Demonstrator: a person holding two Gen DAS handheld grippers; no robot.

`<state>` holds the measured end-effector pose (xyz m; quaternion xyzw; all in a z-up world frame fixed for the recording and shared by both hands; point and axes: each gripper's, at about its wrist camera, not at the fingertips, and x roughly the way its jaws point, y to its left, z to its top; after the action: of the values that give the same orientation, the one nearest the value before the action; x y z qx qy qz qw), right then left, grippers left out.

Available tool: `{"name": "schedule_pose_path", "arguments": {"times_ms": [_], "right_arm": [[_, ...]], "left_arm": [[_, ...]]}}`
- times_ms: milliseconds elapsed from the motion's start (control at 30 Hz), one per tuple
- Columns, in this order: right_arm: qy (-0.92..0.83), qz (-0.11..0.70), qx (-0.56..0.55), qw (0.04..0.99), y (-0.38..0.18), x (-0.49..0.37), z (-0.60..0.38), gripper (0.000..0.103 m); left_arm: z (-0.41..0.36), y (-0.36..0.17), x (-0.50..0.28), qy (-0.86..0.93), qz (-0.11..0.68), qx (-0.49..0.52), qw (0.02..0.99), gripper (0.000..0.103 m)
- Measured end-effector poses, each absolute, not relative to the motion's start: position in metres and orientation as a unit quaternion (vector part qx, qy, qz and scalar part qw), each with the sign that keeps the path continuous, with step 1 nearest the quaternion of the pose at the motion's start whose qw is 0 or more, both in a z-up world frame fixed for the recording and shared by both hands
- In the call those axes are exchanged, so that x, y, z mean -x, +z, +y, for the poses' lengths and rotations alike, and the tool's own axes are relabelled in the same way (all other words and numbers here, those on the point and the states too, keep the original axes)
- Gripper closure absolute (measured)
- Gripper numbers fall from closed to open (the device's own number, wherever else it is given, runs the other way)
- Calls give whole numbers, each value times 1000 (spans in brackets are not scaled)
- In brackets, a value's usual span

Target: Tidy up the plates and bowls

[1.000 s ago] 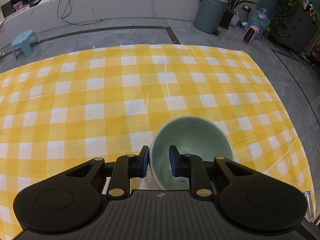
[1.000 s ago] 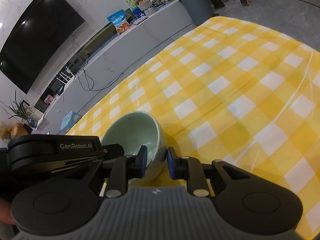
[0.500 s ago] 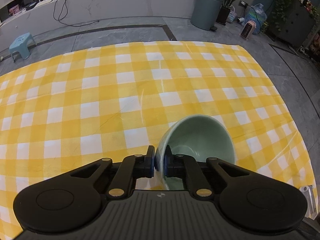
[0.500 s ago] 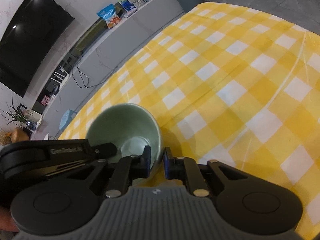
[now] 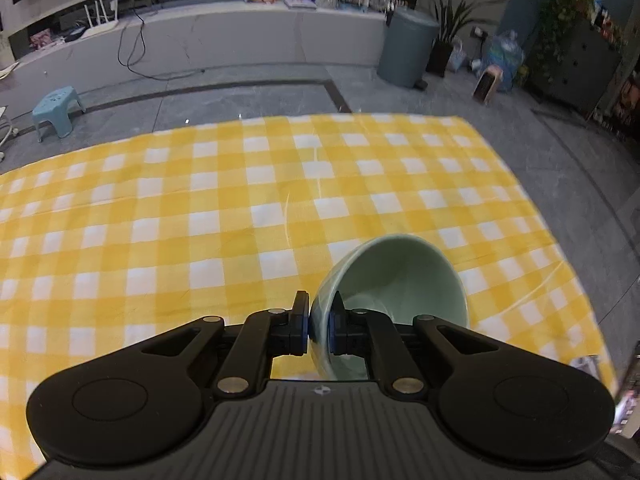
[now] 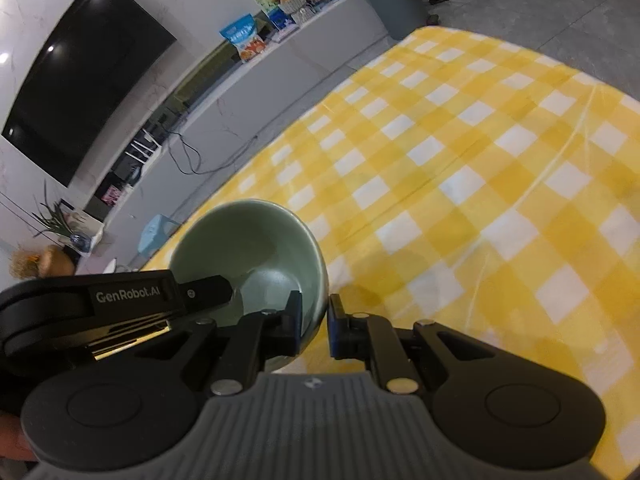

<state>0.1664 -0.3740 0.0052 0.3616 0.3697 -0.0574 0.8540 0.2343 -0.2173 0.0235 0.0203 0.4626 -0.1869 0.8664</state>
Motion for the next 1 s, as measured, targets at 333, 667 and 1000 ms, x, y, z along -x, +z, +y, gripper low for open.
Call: {"name": "schedule_pose_path", "arguments": {"times_ms": [333,667,1000], "right_arm": [[-19,330,-344,879,67,-112,-346,92],[29,337,-343,876,90,-59,-305,92],[40,378,-336,862,75,-34,-282,93]], "left_arm": [[-178,81,-170,-171,412,27,895,93],[-133,90,-119,-141,408,68,900,93],[-94,63,-93,-123,443,112,881,93]]}}
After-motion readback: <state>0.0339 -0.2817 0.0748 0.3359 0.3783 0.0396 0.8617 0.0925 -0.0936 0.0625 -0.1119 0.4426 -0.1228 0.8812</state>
